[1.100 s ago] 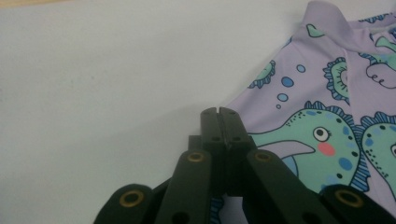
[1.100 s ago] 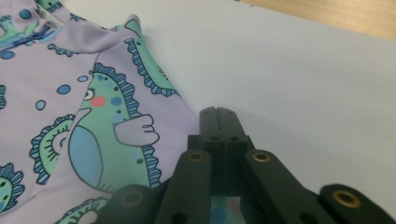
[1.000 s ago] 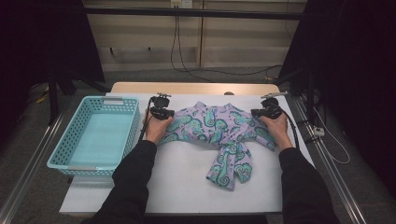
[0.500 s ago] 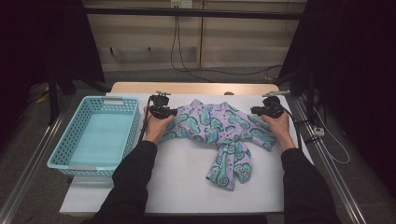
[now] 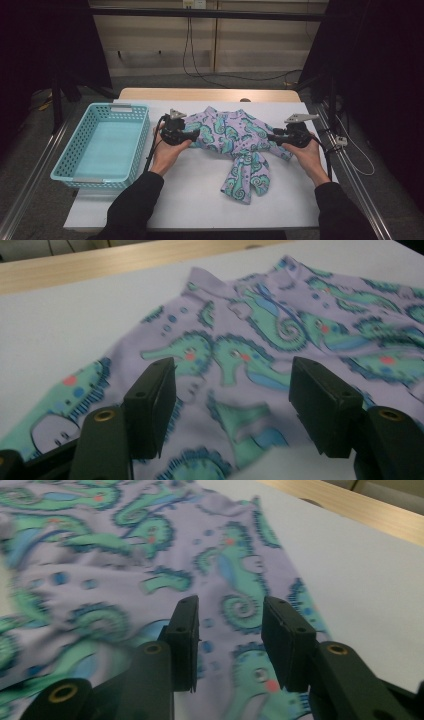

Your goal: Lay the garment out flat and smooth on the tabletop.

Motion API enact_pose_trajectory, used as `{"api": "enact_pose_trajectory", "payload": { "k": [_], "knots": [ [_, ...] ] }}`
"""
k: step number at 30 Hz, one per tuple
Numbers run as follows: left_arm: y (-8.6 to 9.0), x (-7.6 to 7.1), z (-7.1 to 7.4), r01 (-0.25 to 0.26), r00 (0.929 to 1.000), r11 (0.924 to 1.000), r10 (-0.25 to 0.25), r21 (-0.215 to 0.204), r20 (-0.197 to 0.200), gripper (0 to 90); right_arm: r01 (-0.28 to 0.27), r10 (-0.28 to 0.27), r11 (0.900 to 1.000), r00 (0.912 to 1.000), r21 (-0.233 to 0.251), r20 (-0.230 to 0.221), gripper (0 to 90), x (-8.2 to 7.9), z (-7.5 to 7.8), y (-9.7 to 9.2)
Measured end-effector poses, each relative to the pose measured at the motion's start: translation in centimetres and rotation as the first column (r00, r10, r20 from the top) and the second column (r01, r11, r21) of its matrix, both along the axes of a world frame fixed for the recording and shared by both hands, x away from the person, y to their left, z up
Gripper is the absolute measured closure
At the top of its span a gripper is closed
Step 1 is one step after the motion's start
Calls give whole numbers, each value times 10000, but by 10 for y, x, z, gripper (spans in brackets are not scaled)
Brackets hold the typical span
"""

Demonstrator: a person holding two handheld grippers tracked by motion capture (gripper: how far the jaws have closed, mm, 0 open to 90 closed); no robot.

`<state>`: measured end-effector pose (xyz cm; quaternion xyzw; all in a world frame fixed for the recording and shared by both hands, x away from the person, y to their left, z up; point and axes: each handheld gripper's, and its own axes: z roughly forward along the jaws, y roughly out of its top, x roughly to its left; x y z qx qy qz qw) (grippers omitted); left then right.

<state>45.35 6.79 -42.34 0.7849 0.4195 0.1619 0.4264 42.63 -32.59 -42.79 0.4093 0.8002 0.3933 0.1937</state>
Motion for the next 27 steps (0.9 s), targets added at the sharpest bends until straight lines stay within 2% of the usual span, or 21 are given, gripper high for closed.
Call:
{"api": "enact_pose_trajectory", "payload": {
  "k": [2,4,7,8,11,13,14,16,18,19,20,22,24,26,27],
  "knots": [
    [-2,-13,2,331,9994,9994,-331,54,96,355,-269,269,9996,9996,-85,48,618,-14,2,8],
    [-5,-26,4,639,9978,9979,-640,74,155,344,-600,600,9982,9982,66,44,638,-26,3,16],
    [-11,-43,4,1051,9944,9944,-1050,-93,118,341,-998,998,9950,9950,16,-93,653,-42,0,28],
    [-15,-47,4,1257,9921,9918,-1257,-230,1,343,-1114,1114,9938,9937,-20,-124,652,-46,-2,31],
    [-30,-59,3,1772,9842,9840,-1772,-192,31,346,-1289,1285,9916,9912,-95,-319,636,-55,-9,40],
    [-42,-66,0,2170,9762,9762,-2170,-28,-13,339,-1411,1405,9900,9888,-84,-494,613,-57,-13,43],
    [-48,-68,-1,2277,9737,9737,-2277,-13,-3,336,-1484,1471,9888,9874,-178,-576,604,-58,-15,46],
    [-59,-71,-5,2507,9677,9680,-2509,-119,-232,314,-1631,1602,9860,9843,-340,-735,591,-59,-20,49],
    [-70,-75,-8,2674,9635,9636,-2673,-6,-155,287,-1819,1761,9819,9794,-535,-987,585,-59,-26,53],
    [-75,-76,-11,2934,9558,9559,-2935,-97,-195,266,-1857,1795,9812,9781,-527,-1054,583,-59,-29,55],
    [-80,-78,-13,3148,9489,9492,-3148,-47,-238,253,-1872,1818,9810,9786,-509,-965,600,-59,-31,56],
    [-88,-80,-18,3378,9410,9411,-3373,141,-280,249,-1953,1909,9802,9758,-322,-1065,696,-59,-31,58],
    [-94,-81,-24,3434,9387,9389,-3423,239,-416,249,-2092,2055,9775,9731,-266,-1039,793,-61,-33,60],
    [-98,-81,-32,3651,9287,9304,-3614,336,-826,301,-2269,2225,9734,9692,-308,-1060,860,-62,-31,62],
    [-100,-83,-35,3804,9223,9238,-3756,425,-912,362,-2306,2262,9726,9678,-291,-1106,865,-63,-31,62]
  ]
}}
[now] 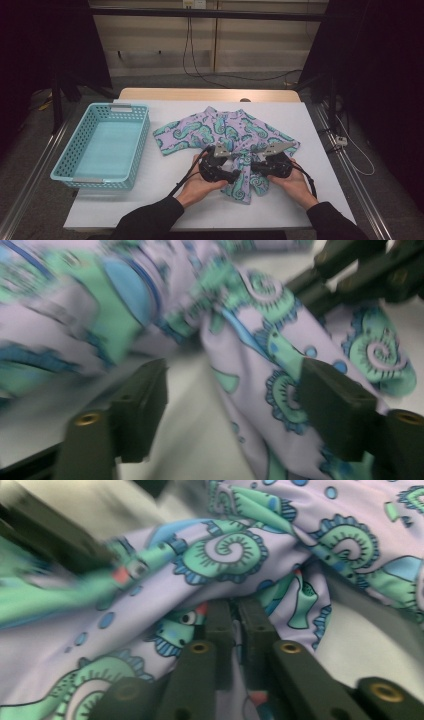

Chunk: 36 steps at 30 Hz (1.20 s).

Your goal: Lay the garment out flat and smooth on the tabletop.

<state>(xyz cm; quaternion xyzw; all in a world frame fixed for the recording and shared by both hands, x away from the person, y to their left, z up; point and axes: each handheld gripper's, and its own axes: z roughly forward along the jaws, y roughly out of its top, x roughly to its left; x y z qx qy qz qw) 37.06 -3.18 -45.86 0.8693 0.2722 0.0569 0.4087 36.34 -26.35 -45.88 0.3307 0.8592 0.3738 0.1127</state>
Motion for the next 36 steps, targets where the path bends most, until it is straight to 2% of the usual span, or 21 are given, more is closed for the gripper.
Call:
{"api": "enact_pose_trajectory", "payload": {
  "k": [1,3,4,5,7,11,14,18,21,23,25,26,28,30,32,36],
  "knots": [
    [-2,-1,-4,160,9999,9998,-160,120,2,483,-58,59,10000,10000,-45,26,869,-1,1,1],
    [-2,-2,-4,341,9992,9994,-343,-72,-199,613,-159,161,9997,9998,201,-85,872,-2,3,0],
    [-1,-2,-1,278,9995,9996,-278,-23,-148,746,-185,185,9996,9998,209,-14,872,-3,5,0],
    [1,-2,1,235,9996,9997,-236,-53,-129,843,-198,196,9996,9998,212,73,872,-4,7,-1],
    [9,2,6,189,9992,9991,-201,-367,-333,868,-178,170,9993,9996,329,239,873,-6,13,-3],
    [27,4,23,42,9995,9953,-72,-964,-306,874,17,-51,9975,9988,708,478,873,-9,23,-12],
    [37,5,38,-94,9992,9863,31,-1646,-386,875,-12,-28,9966,9988,819,485,873,-14,24,-13],
    [36,7,52,-49,9986,9742,-73,-2257,-529,874,-360,339,9965,9990,759,288,871,-21,19,-1],
    [28,6,54,171,9957,9664,-397,-2564,-833,870,-707,698,9955,9974,629,163,849,-24,13,13],
    [21,3,50,232,9934,9650,-516,-2613,-1022,840,-749,741,9965,9970,378,232,788,-25,12,19],
    [16,0,44,372,9926,9705,-634,-2381,-1037,776,-604,597,9980,9977,209,334,711,-25,14,18],
    [15,-1,41,411,9927,9748,-648,-2194,-1017,745,-528,517,9982,9980,276,373,684,-25,16,14],
    [14,-3,34,547,9899,9767,-802,-2074,-1166,691,-209,201,9997,9987,158,474,616,-26,19,5],
    [13,-6,28,674,9898,9814,-883,-1797,-1115,674,214,-233,9991,9983,366,531,613,-27,22,-3],
    [13,-10,23,862,9872,9829,-1063,-1624,-1193,638,459,-492,9980,9957,432,789,609,-29,25,-5],
    [13,-16,22,983,9867,9824,-1170,-1588,-1126,581,604,-719,9942,9887,893,1312,613,-33,36,2]
  ]
}}
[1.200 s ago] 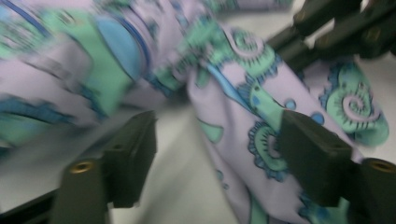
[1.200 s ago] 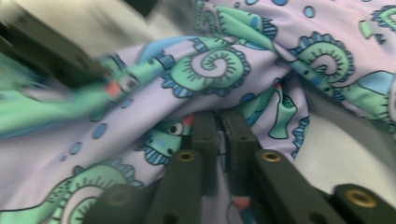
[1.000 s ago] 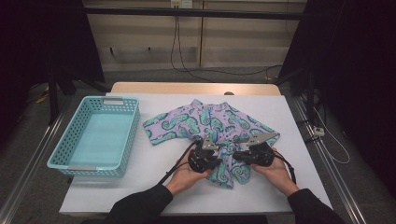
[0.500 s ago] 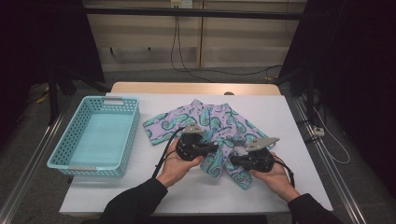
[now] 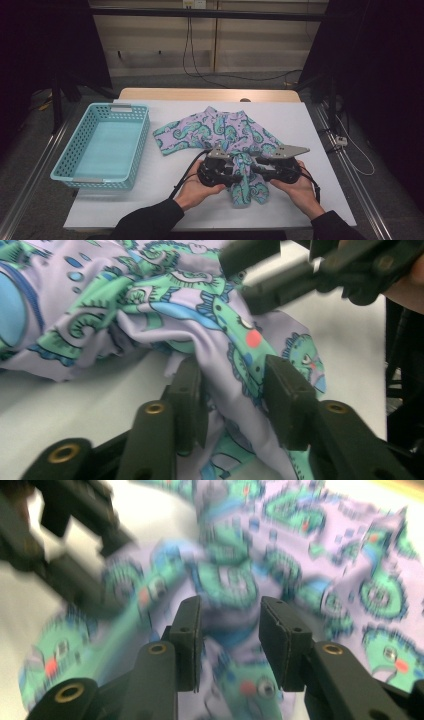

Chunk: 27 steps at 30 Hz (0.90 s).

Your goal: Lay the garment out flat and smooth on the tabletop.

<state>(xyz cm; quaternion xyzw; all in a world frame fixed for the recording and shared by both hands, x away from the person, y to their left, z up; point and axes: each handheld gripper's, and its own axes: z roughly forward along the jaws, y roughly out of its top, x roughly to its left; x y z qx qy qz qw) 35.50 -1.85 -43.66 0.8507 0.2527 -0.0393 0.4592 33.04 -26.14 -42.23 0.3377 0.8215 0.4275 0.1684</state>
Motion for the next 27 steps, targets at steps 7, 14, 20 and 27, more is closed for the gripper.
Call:
{"api": "enact_pose_trajectory", "payload": {
  "k": [7,14,20,27],
  "knots": [
    [18,-10,6,64,9999,9999,-65,97,123,504,-527,522,9982,9985,293,182,527,1,10,29],
    [46,-2,7,-779,9969,9969,780,-149,102,467,-535,478,9953,9962,-801,-723,670,7,-16,43],
    [52,8,4,-1275,9918,9918,1275,-129,-23,472,-422,408,9988,9975,-236,-573,833,7,-7,24],
    [50,13,-2,-1554,9878,9875,1551,253,131,473,431,-428,9990,9986,84,-322,808,22,-2,-19]
  ]
}}
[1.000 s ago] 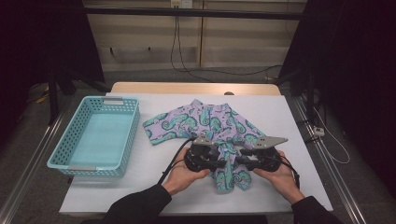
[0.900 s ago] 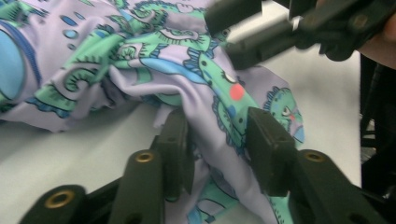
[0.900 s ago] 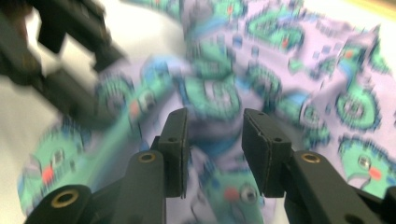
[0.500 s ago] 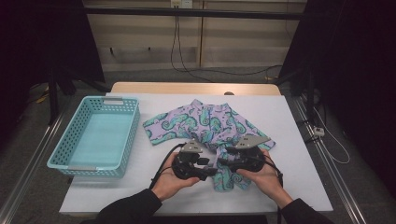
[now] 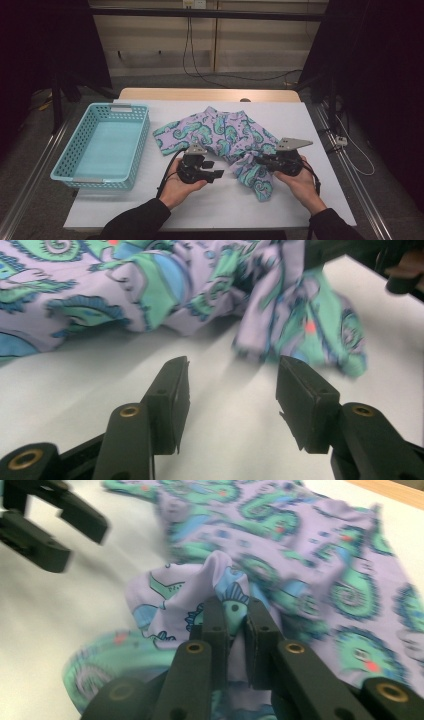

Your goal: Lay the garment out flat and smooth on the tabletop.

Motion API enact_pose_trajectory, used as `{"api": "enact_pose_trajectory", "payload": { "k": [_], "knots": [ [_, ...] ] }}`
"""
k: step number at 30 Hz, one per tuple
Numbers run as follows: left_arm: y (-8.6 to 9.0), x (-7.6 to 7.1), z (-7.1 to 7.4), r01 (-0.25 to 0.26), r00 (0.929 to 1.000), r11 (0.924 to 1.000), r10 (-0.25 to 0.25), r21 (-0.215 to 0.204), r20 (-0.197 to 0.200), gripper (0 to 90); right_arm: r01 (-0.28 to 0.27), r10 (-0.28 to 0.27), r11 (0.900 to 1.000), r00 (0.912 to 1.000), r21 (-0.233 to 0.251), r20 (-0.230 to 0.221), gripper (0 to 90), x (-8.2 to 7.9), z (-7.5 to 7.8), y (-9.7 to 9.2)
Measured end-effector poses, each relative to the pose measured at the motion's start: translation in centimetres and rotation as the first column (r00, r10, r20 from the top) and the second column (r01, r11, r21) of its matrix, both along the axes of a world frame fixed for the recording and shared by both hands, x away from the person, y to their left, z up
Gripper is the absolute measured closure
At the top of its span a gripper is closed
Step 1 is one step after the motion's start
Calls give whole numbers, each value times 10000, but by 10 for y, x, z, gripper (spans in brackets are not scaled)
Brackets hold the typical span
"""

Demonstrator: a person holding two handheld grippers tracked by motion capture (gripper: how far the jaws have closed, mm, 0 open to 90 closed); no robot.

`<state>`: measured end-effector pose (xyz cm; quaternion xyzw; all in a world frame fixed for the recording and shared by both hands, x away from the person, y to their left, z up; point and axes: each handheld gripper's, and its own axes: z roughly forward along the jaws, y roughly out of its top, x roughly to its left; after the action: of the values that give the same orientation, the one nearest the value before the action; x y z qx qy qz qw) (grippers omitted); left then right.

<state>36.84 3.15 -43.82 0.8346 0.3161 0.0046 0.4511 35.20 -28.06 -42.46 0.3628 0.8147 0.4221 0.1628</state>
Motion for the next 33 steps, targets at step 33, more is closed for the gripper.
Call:
{"api": "enact_pose_trajectory", "payload": {
  "k": [33],
  "knots": [
    [9,10,-2,-966,9902,9948,927,330,1049,357,-1147,1079,9825,9927,-1465,-533,763,-4,-23,74]
  ]
}}
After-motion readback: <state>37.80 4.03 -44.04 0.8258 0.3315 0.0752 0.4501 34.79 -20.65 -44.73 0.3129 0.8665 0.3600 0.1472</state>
